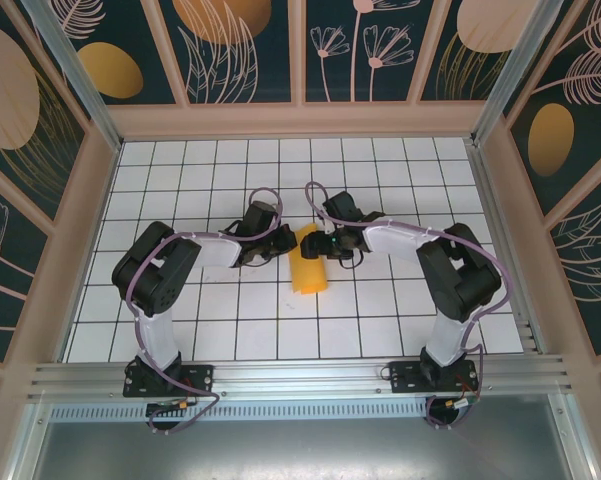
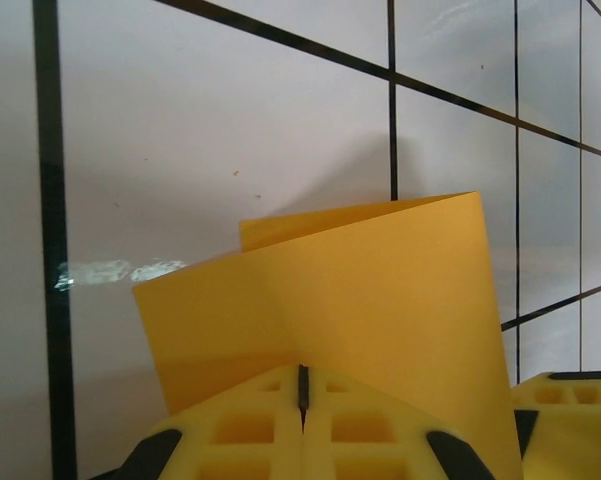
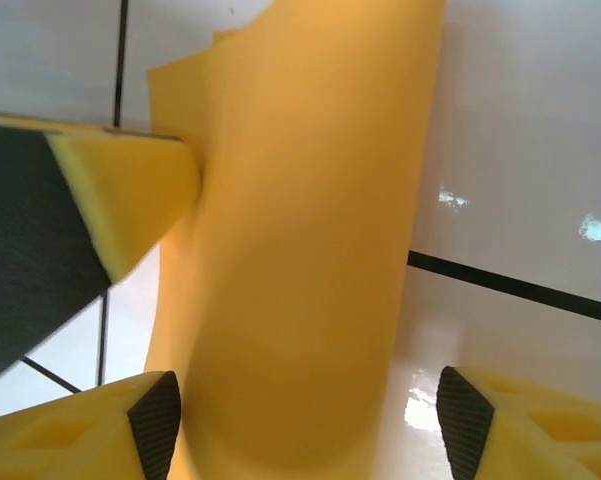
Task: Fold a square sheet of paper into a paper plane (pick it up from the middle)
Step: Fold the square sheet of paper in half at the center of the table, then hold the square sheet of paper at the center of the table.
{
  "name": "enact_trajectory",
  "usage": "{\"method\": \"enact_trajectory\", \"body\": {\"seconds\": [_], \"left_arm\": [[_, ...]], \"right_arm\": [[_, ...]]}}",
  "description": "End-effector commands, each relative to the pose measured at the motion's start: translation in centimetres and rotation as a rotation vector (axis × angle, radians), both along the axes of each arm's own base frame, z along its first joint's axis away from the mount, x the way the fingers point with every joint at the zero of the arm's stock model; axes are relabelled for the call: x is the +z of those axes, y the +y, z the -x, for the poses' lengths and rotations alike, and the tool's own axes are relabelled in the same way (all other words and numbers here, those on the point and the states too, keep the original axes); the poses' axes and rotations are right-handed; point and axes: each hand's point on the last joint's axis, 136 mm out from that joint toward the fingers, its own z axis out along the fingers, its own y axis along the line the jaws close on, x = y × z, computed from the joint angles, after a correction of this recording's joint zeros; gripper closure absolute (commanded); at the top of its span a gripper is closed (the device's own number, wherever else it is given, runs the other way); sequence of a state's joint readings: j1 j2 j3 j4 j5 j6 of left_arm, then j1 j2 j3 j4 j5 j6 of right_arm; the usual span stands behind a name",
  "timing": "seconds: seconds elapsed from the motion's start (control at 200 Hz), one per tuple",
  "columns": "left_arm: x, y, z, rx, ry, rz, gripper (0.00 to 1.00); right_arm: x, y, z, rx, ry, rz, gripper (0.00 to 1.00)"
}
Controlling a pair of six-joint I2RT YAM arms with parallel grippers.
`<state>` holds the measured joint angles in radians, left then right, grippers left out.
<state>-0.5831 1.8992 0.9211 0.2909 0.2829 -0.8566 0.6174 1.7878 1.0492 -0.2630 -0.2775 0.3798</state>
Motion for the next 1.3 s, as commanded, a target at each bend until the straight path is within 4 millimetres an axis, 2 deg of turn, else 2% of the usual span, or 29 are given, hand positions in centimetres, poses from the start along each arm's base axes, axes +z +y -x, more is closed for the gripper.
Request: {"method": "enact_trajectory", "body": {"seconds": [0.0,0.165,0.405,0.545,0.691,0.991,1.296], "left_arm": [[0.3,-1.0,-0.3,-0.035,-0.009,0.012,0.97],[1.2,-1.1,-0.6,-0.029,-0.025,0.02,0.93],[3.7,-0.3,-1.3,0.048,-0.079,0.046,0.67],[4.8,0.9,-1.5,0.093,-0.118,0.017,0.59],[5.4,1.3,-1.3,0.1,-0.136,0.012,0.55],[4.9,1.5,-0.5,0.095,-0.126,0.032,0.53],[5.3,1.4,-0.5,0.089,-0.131,0.032,0.53]], "right_arm": [[-0.8,-0.2,0.4,0.021,0.018,0.038,0.36],[-1.1,-0.8,0.2,-0.022,0.021,0.043,0.47],[-1.8,-1.7,0.3,-0.092,0.046,0.012,0.54],[-1.8,-2.3,0.0,-0.116,0.041,0.002,0.56],[-1.9,-2.7,-0.1,-0.13,0.036,-0.008,0.59],[-2.5,-3.3,0.3,-0.175,0.068,-0.023,0.59],[-5.4,-4.7,1.1,-0.208,0.12,0.062,0.56]]}}
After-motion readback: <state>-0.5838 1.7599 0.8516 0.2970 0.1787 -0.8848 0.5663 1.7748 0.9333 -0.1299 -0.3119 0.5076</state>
